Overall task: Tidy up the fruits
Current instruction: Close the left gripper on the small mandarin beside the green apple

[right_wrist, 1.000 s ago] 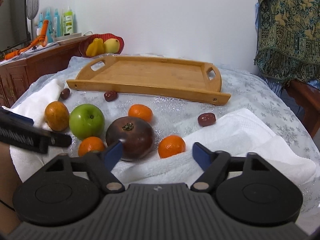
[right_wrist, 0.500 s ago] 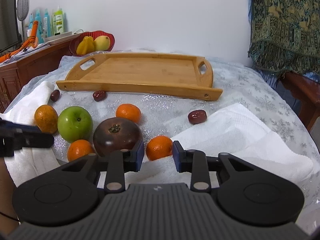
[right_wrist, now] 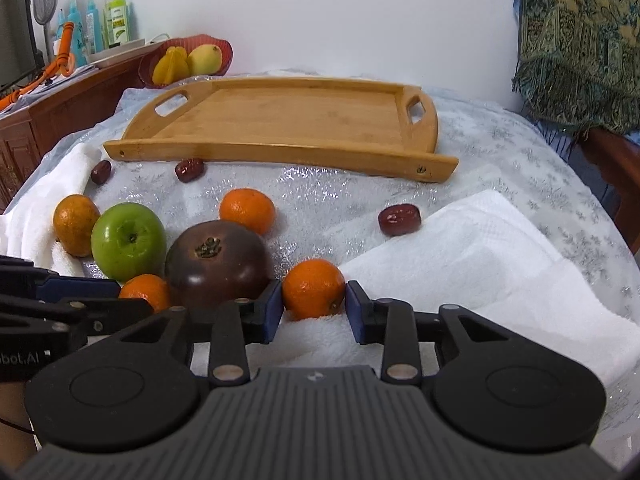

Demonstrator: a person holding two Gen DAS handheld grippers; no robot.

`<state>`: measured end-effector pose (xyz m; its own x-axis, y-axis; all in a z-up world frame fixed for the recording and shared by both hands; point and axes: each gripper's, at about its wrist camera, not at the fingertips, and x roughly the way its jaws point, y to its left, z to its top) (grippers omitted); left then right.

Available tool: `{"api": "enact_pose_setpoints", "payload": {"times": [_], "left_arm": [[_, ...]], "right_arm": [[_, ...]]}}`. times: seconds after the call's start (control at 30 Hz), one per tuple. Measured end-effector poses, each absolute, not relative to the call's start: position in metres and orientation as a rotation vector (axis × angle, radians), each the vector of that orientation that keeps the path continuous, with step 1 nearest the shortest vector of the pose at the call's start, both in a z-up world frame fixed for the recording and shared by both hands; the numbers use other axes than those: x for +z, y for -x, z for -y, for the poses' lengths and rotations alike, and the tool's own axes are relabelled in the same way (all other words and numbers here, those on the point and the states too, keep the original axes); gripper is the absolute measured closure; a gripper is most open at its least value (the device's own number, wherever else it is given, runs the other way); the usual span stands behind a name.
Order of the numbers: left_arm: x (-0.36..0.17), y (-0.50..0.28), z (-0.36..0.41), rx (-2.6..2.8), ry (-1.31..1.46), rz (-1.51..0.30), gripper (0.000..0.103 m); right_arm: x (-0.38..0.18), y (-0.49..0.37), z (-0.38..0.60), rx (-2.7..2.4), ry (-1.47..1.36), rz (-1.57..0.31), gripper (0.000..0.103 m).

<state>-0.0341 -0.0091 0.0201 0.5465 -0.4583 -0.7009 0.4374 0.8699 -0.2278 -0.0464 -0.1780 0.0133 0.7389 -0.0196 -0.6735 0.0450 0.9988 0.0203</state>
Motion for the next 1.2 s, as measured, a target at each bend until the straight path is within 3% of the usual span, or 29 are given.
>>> {"api": "enact_pose_setpoints", "payload": {"times": [0.2,0.67,0.9,1.2], "left_arm": [[0.018,0.037,0.014,-0.526,0.003,-0.818,0.066],[0.013,0.036,0.020,-0.486,-0.006,-0.823,0.065],[0.030,0.051,0.014,-0.471,-0.062,-0.671,0.065],[0.042,0.049,0.002,-0.489,-0.061,-0.657,0.065]], "right_arm": [[0.012,0.046,0.177,-0.035,-0.037,-0.743,0.050],[0.013,0.047,0.177,-0.046,-0.046,-0.728,0.066],[0.018,0.054,0.181,-0.065,-0.077,-0.686,0.067],[0.030,0.054,0.188,-0.059,-0.172,-0.669,0.067]]}}
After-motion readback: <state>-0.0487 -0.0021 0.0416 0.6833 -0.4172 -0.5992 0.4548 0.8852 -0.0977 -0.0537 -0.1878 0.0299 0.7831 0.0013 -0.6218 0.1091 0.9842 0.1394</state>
